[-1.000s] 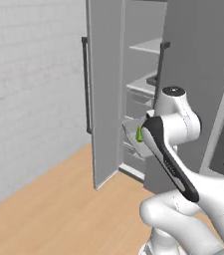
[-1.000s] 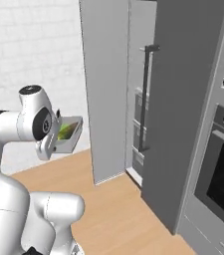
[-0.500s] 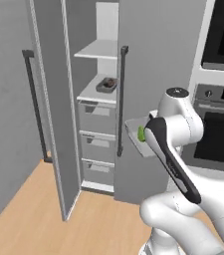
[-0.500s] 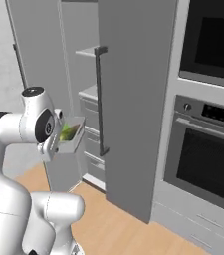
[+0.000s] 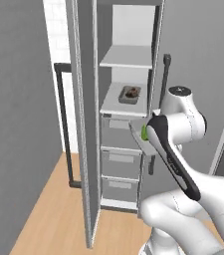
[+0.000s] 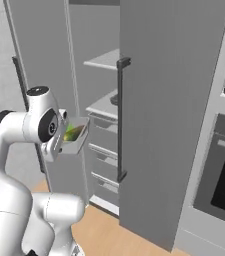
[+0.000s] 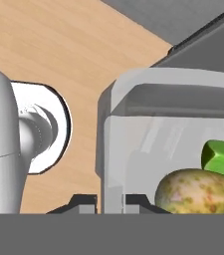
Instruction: Take the meat container that has the steak and place it on the second highest rack of the freezer. Then take the vegetable container that has the lemon wedge and cucumber and place it on the highest rack of the freezer.
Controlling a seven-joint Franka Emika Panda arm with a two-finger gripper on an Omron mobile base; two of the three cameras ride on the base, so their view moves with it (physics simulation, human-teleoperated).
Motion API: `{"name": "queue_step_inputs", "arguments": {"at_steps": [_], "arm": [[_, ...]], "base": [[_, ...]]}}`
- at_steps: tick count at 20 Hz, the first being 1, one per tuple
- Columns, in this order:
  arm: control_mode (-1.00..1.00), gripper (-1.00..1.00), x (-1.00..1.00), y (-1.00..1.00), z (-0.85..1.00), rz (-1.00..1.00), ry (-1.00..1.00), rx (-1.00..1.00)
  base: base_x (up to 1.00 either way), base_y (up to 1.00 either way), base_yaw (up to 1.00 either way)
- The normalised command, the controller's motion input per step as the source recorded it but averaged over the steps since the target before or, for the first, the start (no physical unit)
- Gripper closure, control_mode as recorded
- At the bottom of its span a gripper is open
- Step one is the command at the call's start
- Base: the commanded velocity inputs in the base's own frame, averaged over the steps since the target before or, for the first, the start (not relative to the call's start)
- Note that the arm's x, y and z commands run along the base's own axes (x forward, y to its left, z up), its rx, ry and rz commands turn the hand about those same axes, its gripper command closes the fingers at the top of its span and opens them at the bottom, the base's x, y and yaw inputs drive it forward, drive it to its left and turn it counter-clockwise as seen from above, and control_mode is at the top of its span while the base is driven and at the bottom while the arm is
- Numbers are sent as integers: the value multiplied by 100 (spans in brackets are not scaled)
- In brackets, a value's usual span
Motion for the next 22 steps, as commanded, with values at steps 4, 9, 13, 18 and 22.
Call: {"name": "queue_step_inputs", "arguments": {"at_steps": [4,9,13,18,22], "arm": [[100,100,0,0,0,0,0,0],[100,100,0,0,0,0,0,0],[100,100,0,0,0,0,0,0],[100,100,0,0,0,0,0,0],[100,100,0,0,0,0,0,0]], "base": [[76,7,-26],[66,0,-19],[41,39,-7],[38,41,-5],[60,10,-12]]}}
